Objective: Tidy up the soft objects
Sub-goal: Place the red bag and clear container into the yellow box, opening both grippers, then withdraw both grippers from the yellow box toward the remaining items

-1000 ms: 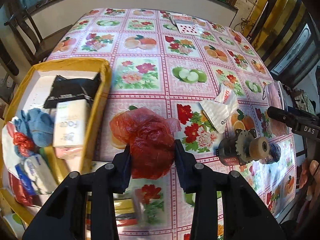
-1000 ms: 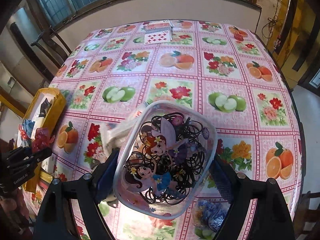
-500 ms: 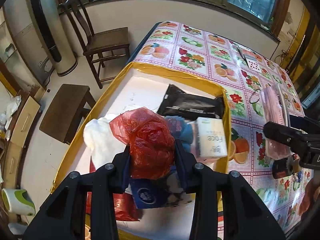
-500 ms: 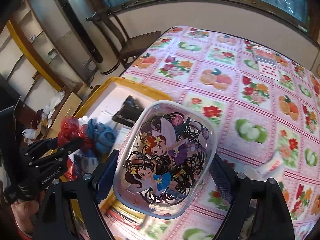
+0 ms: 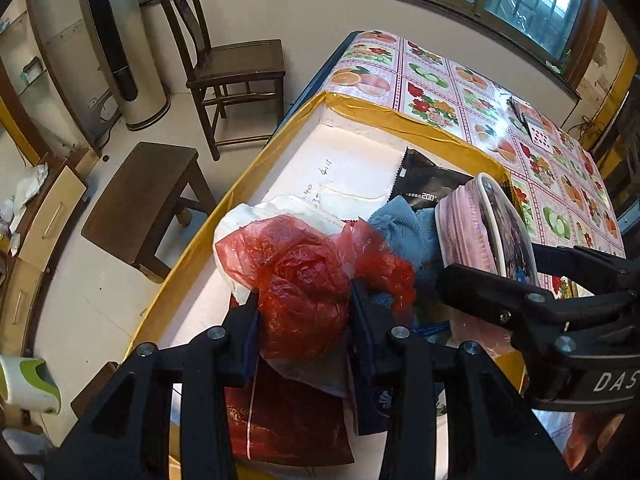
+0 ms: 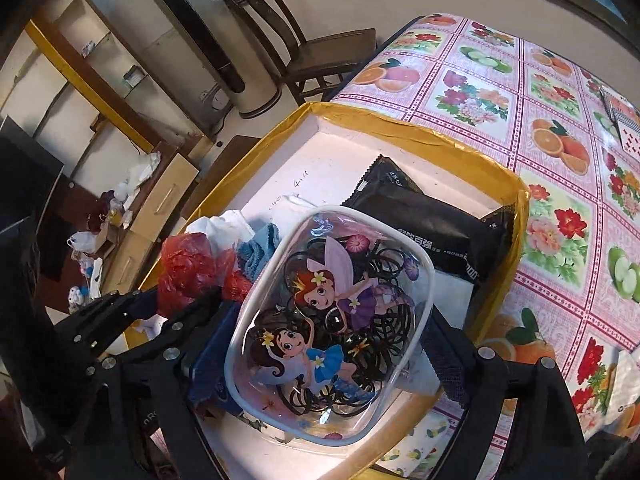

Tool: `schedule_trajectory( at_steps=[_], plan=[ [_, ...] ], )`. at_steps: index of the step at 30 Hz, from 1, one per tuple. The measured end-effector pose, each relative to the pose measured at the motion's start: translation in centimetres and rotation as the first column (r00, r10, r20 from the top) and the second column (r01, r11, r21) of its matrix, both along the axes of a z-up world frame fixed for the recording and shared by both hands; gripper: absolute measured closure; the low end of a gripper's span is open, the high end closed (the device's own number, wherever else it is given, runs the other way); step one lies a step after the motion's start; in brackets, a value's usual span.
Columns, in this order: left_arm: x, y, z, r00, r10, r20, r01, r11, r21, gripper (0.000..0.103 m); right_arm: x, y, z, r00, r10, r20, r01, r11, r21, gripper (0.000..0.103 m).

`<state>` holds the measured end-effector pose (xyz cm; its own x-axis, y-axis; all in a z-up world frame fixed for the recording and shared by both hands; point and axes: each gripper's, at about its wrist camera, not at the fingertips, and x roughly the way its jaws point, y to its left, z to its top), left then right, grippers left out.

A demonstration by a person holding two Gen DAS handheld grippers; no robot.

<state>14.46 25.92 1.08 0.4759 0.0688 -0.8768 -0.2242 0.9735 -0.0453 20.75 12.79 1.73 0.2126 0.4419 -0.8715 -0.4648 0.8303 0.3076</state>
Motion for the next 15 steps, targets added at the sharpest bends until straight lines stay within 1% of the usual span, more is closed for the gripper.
schedule_trajectory(
  at_steps=[1,2,3,4,5,6,7,9,11,13,15],
  plan=[
    [0.0,0.0,-0.1,1.0,0.001,0.0,-0.001,1.0,0.004,0.059,-0.1,-0.2,0.1,1.0,-0.004,0.005,0.004,1.0,0.013,0.011],
    [0.0,0.0,-0.2,1.0,0.002,0.002,-0.002,1.0,0.002,0.051,-0.2,-0.4,0.3,1.0,-0.012,0.014,0.011,1.0,0.027,0.008],
    [0.0,0.0,-0.2,1.0,0.009,0.007,-0.008,1.0,-0.001,0.046,-0.4,-0.7,0.5,1.0,-0.017,0.025,0.016,0.999,0.041,0.007],
    [-0.1,0.1,-0.2,1.0,0.017,0.014,-0.017,1.0,0.0,0.037,-0.6,-1.0,0.8,0.999,-0.019,0.037,0.017,0.998,0.062,0.006],
    [-0.3,0.1,0.0,0.999,0.026,0.02,-0.026,1.0,0.008,0.031,-0.8,-1.3,1.1,0.999,-0.023,0.048,0.02,0.997,0.079,0.005],
    [-0.5,0.1,0.2,0.999,0.036,0.028,-0.036,0.999,0.021,0.028,-1.0,-1.6,1.4,0.998,-0.032,0.058,0.026,0.995,0.098,0.004],
    [-0.7,0.0,0.4,0.998,0.045,0.039,-0.046,0.998,0.03,0.027,-1.3,-2.0,1.8,0.997,-0.039,0.068,0.03,0.992,0.119,0.004],
    [-1.3,0.0,1.1,0.995,0.062,0.074,-0.065,0.997,0.035,0.027,-2.1,-2.9,2.6,0.994,-0.041,0.102,0.025,0.988,0.155,0.004],
    [-2.3,-0.2,2.0,0.989,0.08,0.121,-0.086,0.995,0.048,0.027,-3.4,-3.9,3.4,0.984,-0.051,0.17,0.025,0.988,0.15,0.004],
    [-3.4,-0.7,3.0,0.981,0.085,0.174,-0.099,0.992,0.077,0.025,-5.2,-5.1,4.3,0.965,-0.061,0.256,0.027,0.991,0.133,0.004],
    [-4.6,-1.5,3.8,0.971,0.081,0.227,-0.105,0.99,0.098,0.023,-7.0,-6.7,5.1,0.937,-0.085,0.339,0.053,0.993,0.102,0.003]
  ],
)
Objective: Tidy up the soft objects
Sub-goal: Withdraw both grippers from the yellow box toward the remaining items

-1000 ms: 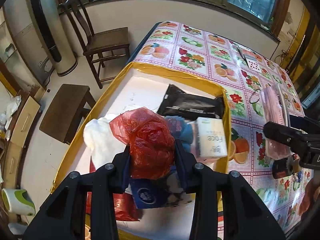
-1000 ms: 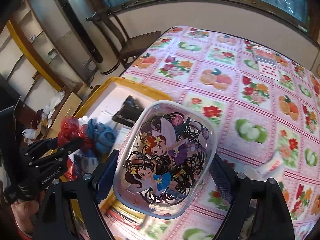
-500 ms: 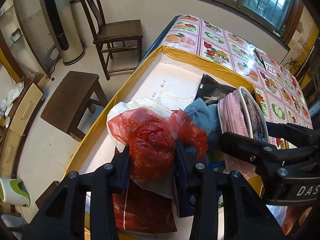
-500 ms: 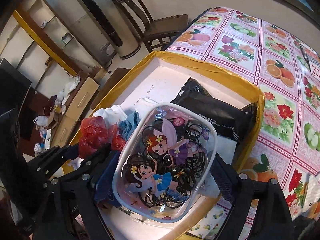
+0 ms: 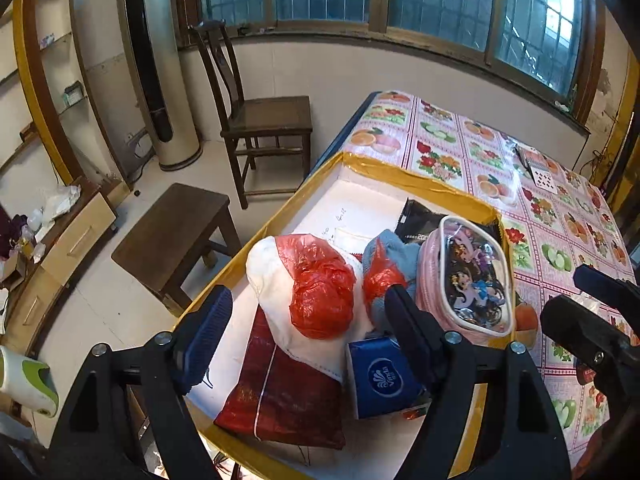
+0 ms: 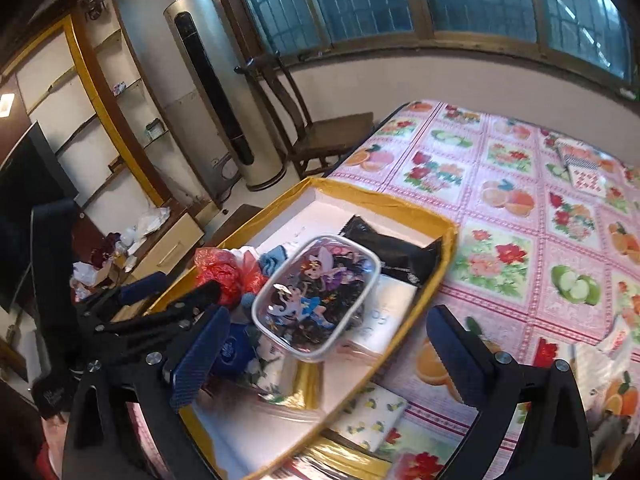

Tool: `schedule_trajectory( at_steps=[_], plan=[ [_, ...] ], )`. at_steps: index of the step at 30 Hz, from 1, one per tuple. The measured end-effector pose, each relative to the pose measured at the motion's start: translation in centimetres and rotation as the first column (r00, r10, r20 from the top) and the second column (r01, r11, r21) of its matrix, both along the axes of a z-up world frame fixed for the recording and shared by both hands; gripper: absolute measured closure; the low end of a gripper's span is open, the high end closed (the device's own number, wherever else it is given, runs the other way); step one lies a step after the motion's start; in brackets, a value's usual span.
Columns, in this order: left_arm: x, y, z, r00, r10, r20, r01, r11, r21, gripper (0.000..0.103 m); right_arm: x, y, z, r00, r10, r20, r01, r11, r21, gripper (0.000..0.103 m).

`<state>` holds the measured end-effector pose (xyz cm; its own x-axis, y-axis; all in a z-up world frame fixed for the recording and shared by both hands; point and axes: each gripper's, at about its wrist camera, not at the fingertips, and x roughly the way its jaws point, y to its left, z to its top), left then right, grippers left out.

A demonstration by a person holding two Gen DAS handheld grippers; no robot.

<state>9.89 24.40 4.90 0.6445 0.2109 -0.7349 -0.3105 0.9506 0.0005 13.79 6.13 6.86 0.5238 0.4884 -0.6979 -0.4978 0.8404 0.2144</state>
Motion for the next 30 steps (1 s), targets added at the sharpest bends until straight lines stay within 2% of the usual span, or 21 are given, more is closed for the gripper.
schedule_trajectory(
  at_steps=[4,9,13,23,30],
  plan=[
    [-2.0,-2.1,1.2,0.997,-0.022,0.078,0.021,1.0,0.014,0.023,-3.4,-3.5,1.4,0.983,-0.096,0.154,0.106,0.993,-0.059,0.001],
    [-4.2,-6.2,2.1,0.983,-0.062,0.174,0.059,0.998,0.022,0.02,-6.7,-8.3,2.3,0.951,-0.176,0.256,0.194,0.98,-0.048,0.001],
    [-5.4,-9.8,2.2,0.969,-0.116,0.216,0.112,0.993,0.034,0.019,-9.2,-11.0,2.4,0.924,-0.213,0.318,0.241,0.969,-0.051,0.0],
    [-6.4,-15.8,1.9,0.954,-0.204,0.219,0.2,0.979,0.041,0.019,-13.0,-14.9,2.5,0.876,-0.235,0.421,0.303,0.947,-0.102,0.0],
    [-6.5,-19.0,1.8,0.946,-0.252,0.202,0.249,0.968,0.043,0.019,-14.1,-17.1,2.0,0.864,-0.259,0.431,0.336,0.935,-0.11,0.0]
  ],
)
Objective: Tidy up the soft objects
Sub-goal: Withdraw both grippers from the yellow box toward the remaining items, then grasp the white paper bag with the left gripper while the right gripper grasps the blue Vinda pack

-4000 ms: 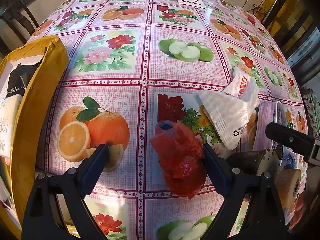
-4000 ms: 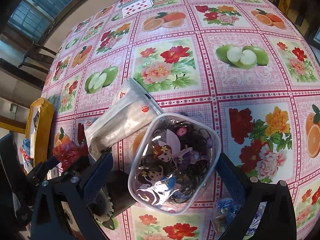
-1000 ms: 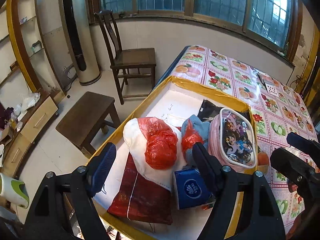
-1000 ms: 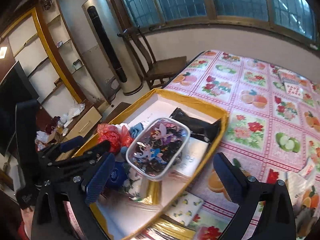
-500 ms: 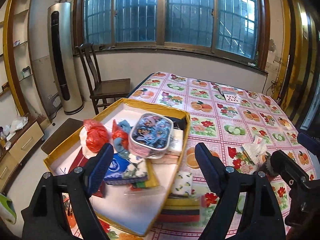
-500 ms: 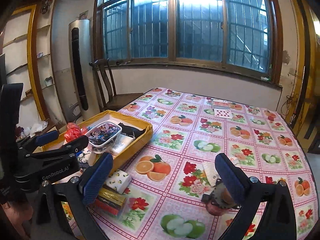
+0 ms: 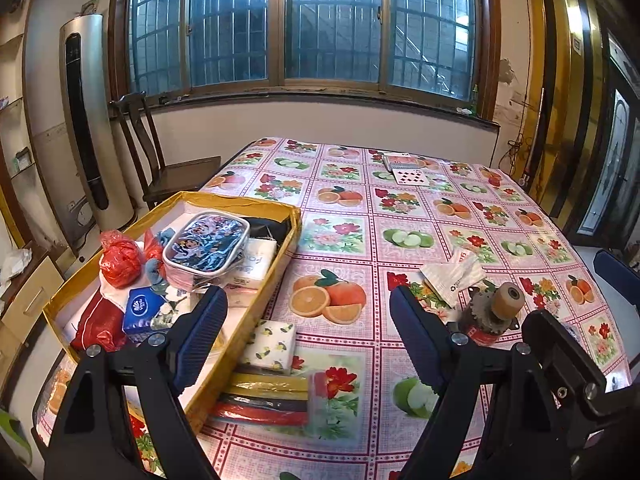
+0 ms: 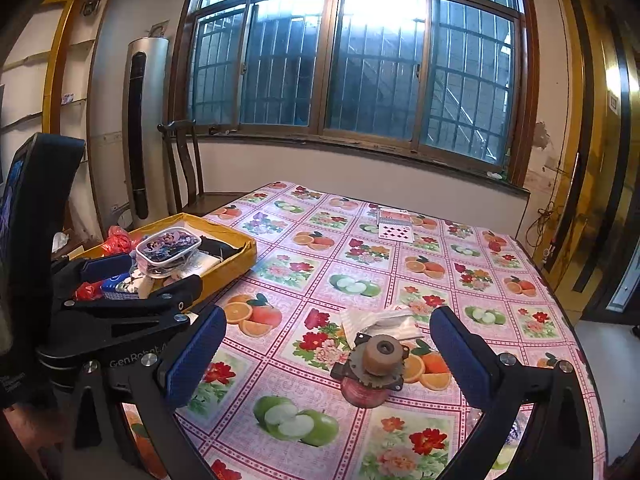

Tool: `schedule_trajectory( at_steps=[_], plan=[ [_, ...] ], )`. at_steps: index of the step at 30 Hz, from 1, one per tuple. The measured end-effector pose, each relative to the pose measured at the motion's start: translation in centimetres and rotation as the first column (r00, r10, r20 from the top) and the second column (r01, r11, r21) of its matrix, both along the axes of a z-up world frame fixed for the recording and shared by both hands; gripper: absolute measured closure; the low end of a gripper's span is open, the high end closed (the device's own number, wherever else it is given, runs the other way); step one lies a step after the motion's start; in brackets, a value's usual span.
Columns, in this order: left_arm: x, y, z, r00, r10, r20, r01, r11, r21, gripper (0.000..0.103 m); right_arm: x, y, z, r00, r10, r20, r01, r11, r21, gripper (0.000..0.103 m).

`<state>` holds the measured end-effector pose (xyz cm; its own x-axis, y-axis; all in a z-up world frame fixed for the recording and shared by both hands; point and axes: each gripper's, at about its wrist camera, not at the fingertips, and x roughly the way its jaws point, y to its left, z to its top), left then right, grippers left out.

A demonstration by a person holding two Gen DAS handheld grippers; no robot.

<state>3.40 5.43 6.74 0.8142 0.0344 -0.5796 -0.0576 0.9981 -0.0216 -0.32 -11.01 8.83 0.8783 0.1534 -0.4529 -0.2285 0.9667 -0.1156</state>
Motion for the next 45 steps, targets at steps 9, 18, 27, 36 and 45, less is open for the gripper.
schedule_trajectory(
  at_steps=[9,18,27,36,45],
  plan=[
    [0.3,-2.4,0.0,0.999,-0.031,-0.022,0.032,0.999,0.021,0.019,-0.4,-3.3,-0.2,0.999,-0.034,-0.03,0.035,0.999,0.033,0.0],
    [2.3,-2.3,-0.7,0.988,-0.067,-0.136,0.064,0.998,-0.023,0.019,1.6,-10.5,-0.5,0.98,-0.076,-0.186,0.094,0.991,0.09,0.0],
    [6.5,-4.1,-2.8,0.952,-0.133,-0.277,0.119,0.991,-0.066,0.019,5.1,-19.5,-2.7,0.903,-0.127,-0.41,0.222,0.956,0.192,0.0],
    [13.3,-8.0,-5.2,0.864,-0.297,-0.407,0.277,0.955,-0.109,0.019,7.1,-22.5,-5.5,0.84,-0.139,-0.525,0.266,0.948,0.175,0.0],
    [19.3,-11.7,-7.0,0.773,-0.431,-0.465,0.389,0.902,-0.19,0.019,9.2,-23.3,-7.5,0.808,-0.154,-0.569,0.28,0.95,0.14,0.0]
  ],
)
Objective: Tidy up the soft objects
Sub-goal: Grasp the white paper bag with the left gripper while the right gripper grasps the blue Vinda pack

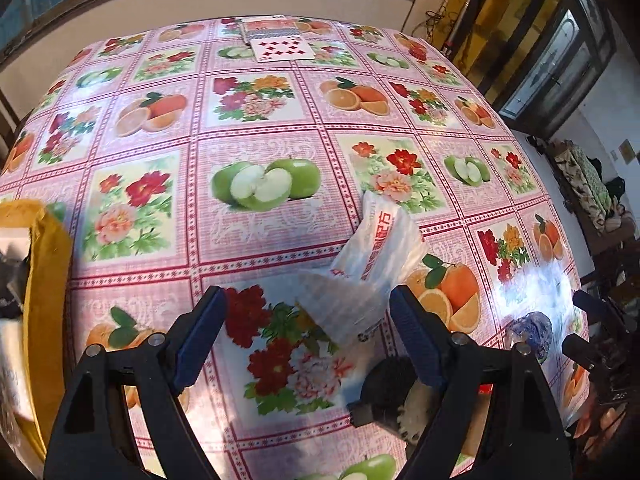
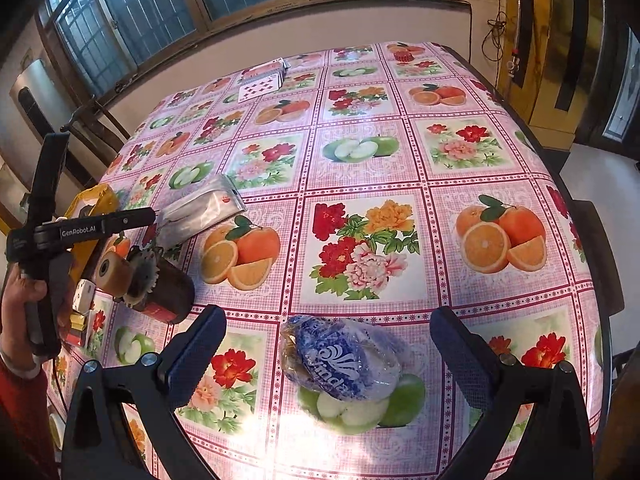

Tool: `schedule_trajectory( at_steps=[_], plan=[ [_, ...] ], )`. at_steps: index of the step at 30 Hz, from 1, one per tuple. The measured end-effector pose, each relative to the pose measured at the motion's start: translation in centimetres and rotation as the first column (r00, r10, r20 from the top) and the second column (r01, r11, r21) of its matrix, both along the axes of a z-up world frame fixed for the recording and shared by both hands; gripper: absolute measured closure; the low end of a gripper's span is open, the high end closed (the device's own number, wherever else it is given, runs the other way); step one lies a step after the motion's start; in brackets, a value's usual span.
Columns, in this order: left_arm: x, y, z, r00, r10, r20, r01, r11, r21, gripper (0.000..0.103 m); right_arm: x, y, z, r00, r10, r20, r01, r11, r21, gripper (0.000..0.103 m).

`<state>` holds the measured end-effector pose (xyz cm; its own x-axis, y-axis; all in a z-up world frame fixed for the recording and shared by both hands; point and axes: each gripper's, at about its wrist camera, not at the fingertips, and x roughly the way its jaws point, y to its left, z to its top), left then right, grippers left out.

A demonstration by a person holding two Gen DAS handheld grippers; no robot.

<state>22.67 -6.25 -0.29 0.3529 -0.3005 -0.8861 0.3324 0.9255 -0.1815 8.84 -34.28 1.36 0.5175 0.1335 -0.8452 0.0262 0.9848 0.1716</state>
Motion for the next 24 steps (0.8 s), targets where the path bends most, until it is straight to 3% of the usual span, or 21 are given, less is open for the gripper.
schedule_trajectory(
  at_steps=[5,10,18,24],
  plan=[
    [1.6,-2.5,-0.9,0.993,-0.113,-0.045,0.112,0.993,-0.019,0.02,0.9,-0.1,-1.1,0.999,0.002,-0.047,0.0,1.0,0.031,0.0],
    [1.6,-4.8,-2.5,0.97,-0.222,-0.096,0.227,0.973,0.048,0.02,1.6,0.1,-2.1,0.995,0.024,-0.099,-0.018,0.998,0.059,0.0],
    [2.3,-5.8,-3.2,0.964,-0.242,-0.107,0.253,0.962,0.101,0.019,2.3,0.6,-3.1,0.987,0.045,-0.152,-0.038,0.998,0.044,0.0],
    [2.3,-6.7,-3.4,0.95,-0.289,-0.114,0.302,0.946,0.118,0.018,2.5,1.3,-4.6,0.964,0.156,-0.216,-0.154,0.988,0.029,0.0]
  ],
)
